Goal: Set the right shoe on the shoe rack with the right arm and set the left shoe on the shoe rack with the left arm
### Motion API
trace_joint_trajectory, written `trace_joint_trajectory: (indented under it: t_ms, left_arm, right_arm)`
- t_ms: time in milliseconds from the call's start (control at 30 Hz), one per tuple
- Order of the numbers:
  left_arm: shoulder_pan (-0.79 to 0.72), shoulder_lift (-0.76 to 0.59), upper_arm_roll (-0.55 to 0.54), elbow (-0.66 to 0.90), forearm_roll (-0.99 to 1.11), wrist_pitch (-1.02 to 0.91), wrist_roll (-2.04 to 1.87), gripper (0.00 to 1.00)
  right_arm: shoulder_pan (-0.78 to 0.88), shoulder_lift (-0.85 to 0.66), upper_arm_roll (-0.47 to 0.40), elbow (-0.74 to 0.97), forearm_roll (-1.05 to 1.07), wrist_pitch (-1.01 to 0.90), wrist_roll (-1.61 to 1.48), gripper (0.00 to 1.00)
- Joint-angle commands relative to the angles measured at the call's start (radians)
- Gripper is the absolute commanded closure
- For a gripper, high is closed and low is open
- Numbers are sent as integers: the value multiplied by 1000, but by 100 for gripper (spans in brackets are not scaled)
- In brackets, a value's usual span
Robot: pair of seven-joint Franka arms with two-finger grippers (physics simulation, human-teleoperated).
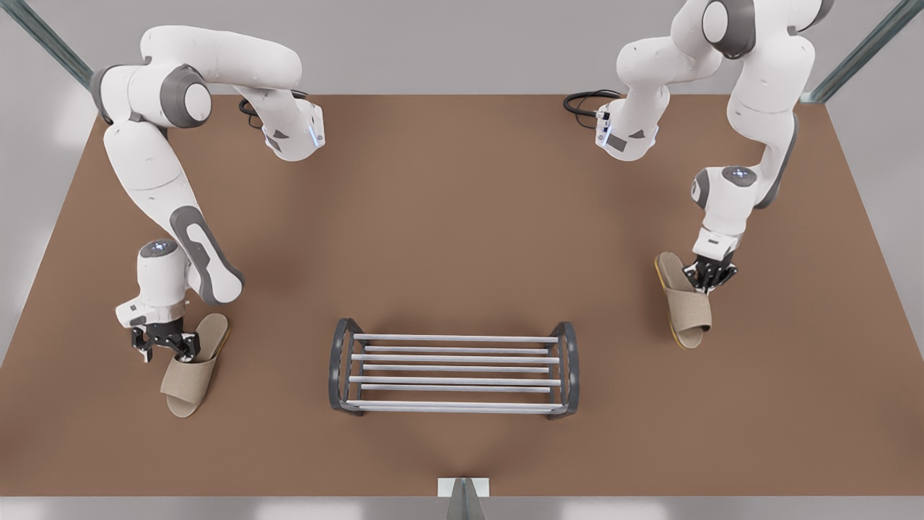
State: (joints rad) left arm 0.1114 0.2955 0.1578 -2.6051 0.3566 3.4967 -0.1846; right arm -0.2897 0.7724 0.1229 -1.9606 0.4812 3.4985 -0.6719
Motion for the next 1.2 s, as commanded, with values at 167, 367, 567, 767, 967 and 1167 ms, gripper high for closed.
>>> trace_joint_trajectory:
  t_ms: [167, 367, 567, 767, 967, 1167]
  left_arm:
    - [-21, 16, -41, 180, -1, -108, -72, 79]
    - [-64, 17, -55, 332, -8, -228, -73, 79]
    - [-156, 54, -61, 565, -10, -427, -73, 79]
    - [-217, 54, -60, 772, -7, -620, -72, 79]
    - [-369, 36, -58, 884, -4, -818, -180, 79]
    - [-507, 40, -57, 973, 21, -1012, -355, 79]
  right_arm:
    - [11, 19, 0, 25, 39, -1, -3, 0]
    - [38, 25, 0, 40, 123, -1, -3, 24]
    - [40, 25, 0, 40, 140, 0, -2, 43]
    - [35, 21, 1, 40, 149, -1, -3, 79]
    - [24, -21, 1, 35, 160, -75, -3, 79]
    - [-14, -137, -2, 29, 162, -306, 0, 79]
